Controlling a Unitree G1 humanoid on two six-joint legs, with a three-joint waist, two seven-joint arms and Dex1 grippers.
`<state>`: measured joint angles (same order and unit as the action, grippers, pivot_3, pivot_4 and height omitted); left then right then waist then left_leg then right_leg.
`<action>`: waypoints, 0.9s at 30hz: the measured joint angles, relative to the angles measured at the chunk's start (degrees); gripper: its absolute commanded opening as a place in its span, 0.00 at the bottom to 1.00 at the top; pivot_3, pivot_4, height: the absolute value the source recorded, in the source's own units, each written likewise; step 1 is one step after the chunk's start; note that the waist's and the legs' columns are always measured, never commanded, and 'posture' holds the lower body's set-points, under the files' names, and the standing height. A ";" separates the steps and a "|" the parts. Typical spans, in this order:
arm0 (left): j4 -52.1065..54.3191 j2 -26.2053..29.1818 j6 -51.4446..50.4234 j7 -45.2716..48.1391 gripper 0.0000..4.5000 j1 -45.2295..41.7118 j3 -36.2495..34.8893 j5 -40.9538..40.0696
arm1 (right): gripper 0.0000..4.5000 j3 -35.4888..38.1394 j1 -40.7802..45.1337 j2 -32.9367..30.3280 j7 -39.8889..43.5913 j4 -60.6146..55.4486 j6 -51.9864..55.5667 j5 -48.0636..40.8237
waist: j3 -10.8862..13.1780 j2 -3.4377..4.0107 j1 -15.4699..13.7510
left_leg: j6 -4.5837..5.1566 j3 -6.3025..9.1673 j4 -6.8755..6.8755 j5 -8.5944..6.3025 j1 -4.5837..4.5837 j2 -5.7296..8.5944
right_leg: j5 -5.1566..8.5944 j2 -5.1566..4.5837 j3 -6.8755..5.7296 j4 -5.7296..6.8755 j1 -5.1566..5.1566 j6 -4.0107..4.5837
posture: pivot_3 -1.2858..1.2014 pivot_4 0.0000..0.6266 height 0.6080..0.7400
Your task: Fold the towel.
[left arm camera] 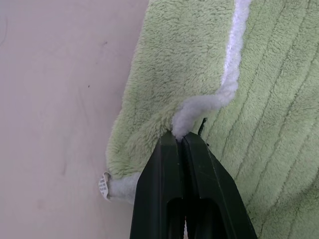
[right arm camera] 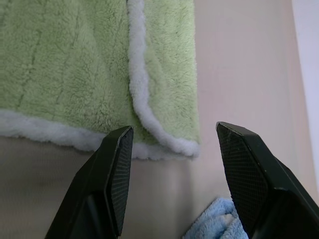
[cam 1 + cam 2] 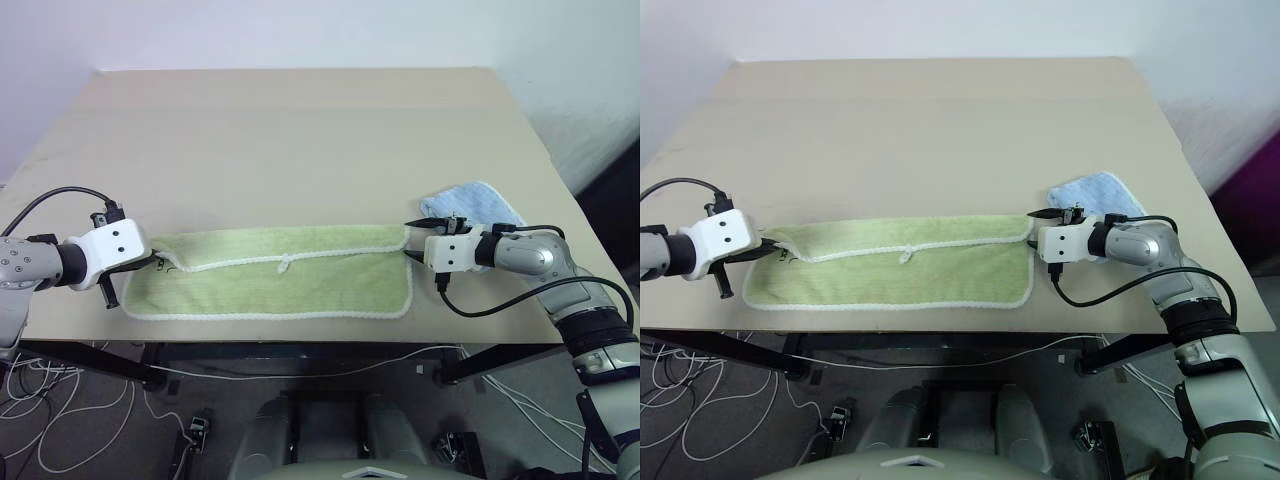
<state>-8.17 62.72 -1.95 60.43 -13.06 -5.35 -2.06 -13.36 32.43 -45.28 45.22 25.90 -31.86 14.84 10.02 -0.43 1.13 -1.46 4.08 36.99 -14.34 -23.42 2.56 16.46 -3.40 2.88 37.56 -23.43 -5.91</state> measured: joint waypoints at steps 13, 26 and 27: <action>0.46 -0.92 -0.47 0.00 0.00 -0.16 0.05 0.02 | 0.34 -0.82 0.75 1.55 -2.66 0.82 -2.80 2.38 | 0.00 0.00 -0.08 | 0.00 0.00 0.01 0.00 0.00 0.00 | 0.00 0.00 0.00 0.01 0.00 0.00 | 0.52 0.24 1.00; 0.53 -0.92 -1.17 0.01 0.00 -0.14 0.03 0.01 | 0.01 -0.84 0.75 1.54 -2.59 0.82 -3.45 2.36 | 0.00 0.00 -0.02 | 0.00 0.00 0.01 0.00 0.00 0.00 | 0.00 0.00 0.00 0.01 0.00 0.00 | 0.52 0.24 1.00; 0.51 -0.92 -1.16 -0.04 0.00 -0.14 -0.04 -0.03 | 0.01 -0.84 0.74 1.53 -2.59 0.82 -3.46 2.37 | 0.00 0.00 -0.02 | 0.00 0.00 0.01 0.00 0.00 0.00 | 0.00 0.00 0.00 0.01 0.00 0.00 | 0.52 0.24 1.00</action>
<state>-7.66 61.79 -3.11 60.39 -13.20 -5.39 -2.09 -14.20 33.17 -43.76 42.64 26.72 -35.32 17.21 10.02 -0.43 1.12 -1.46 4.08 37.00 -14.34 -23.42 2.56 16.46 -3.40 2.89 37.57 -23.43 -5.91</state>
